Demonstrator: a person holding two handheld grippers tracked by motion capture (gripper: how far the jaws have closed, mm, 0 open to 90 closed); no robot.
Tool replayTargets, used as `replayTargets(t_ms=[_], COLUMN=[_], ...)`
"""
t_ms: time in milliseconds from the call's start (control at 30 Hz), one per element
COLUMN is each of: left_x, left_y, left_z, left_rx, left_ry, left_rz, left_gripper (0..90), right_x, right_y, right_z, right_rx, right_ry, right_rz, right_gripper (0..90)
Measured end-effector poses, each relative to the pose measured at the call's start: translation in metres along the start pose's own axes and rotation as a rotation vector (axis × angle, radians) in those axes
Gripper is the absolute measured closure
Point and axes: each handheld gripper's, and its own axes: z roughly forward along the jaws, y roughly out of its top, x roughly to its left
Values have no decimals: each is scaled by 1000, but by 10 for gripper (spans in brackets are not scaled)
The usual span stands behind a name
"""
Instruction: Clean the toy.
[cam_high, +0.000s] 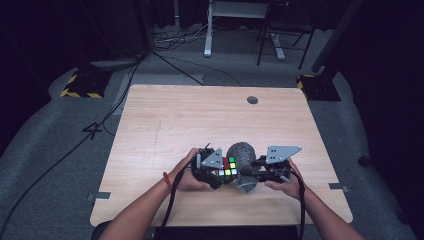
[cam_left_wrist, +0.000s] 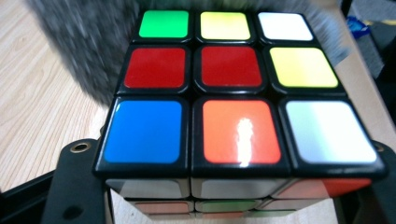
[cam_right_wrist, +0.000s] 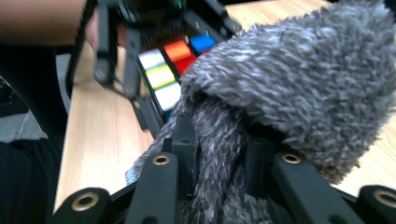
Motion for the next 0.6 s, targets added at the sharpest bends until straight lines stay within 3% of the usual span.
replayTargets(t_ms=[100,167,200,300,500,600], left_x=[-1,-4,-6,-8,-3,-2], left_y=[0,1,2,2,1,1], left_z=[3,6,9,13,5,0], left_rx=[8,39,49,78,25,-19], left_ry=[-9,-6,-2,-9,-4,-8], left_rz=[8,30,44,59,32,6], left_gripper=[313,312,330,332,334,334], right_x=[2,3,7,12,6,-1], right_y=[1,2,5,9,5,-5], right_z=[1,3,6,11,7,9], right_rx=[4,-2,-6,23,30,88], right_ry=[9,27,46,42,23,9], right_rz=[-3,-3,-16,-46,-9,17], right_gripper=[720,721,721,722,723,724])
